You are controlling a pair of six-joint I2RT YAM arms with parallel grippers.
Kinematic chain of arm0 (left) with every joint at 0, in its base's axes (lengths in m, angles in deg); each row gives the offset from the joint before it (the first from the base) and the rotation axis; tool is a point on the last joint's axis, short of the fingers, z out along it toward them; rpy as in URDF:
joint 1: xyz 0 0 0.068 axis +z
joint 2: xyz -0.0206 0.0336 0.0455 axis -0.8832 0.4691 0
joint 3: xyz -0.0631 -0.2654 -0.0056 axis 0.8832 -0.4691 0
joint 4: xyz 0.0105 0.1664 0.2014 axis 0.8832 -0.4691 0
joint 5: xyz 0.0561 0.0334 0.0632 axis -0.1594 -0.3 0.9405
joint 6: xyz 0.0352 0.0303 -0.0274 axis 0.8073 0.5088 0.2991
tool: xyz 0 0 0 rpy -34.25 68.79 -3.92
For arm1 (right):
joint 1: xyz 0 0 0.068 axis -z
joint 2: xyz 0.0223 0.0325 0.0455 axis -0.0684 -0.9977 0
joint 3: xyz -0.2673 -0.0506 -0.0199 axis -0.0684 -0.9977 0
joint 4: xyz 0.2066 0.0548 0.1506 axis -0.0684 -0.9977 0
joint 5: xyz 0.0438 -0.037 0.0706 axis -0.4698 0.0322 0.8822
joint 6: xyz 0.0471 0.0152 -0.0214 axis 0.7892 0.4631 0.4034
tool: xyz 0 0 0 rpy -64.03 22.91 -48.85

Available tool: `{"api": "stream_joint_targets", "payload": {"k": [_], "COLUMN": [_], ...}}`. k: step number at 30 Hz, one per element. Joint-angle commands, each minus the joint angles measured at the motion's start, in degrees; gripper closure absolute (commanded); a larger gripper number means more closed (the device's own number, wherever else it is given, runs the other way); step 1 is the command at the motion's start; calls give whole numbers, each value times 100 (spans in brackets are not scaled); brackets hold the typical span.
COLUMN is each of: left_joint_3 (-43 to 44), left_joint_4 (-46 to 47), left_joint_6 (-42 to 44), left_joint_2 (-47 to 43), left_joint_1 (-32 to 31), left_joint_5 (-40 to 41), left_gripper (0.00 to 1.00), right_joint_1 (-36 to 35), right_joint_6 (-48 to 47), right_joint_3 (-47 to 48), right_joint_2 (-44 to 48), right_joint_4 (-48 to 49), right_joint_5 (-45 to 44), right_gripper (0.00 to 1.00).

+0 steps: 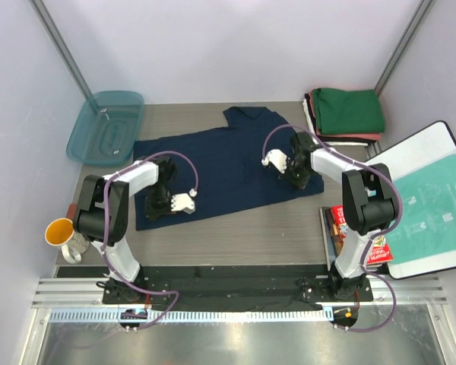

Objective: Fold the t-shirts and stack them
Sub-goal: Fold the tshirt

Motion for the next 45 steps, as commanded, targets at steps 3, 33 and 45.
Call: {"api": "stream_joint_targets", "payload": {"k": [3, 33, 45], "left_joint_3": [-669, -689, 1649], "left_joint_4": [-48, -838, 233], "left_joint_6": [94, 226, 286], "left_joint_2": [-210, -1722, -1182], "left_joint_1": [-39, -57, 477], "left_joint_5": [-340, -568, 21], "left_gripper": [99, 55, 0], "right_joint_1": [-74, -1155, -998], "right_joint_6": [88, 141, 44], "right_joint_3": [-828, -1499, 549], "right_joint_2": [566, 2473, 1676], "right_joint_4": [-520, -1487, 382], "right_joint_5": [-102, 91, -541], "right_gripper": [99, 72, 60]}}
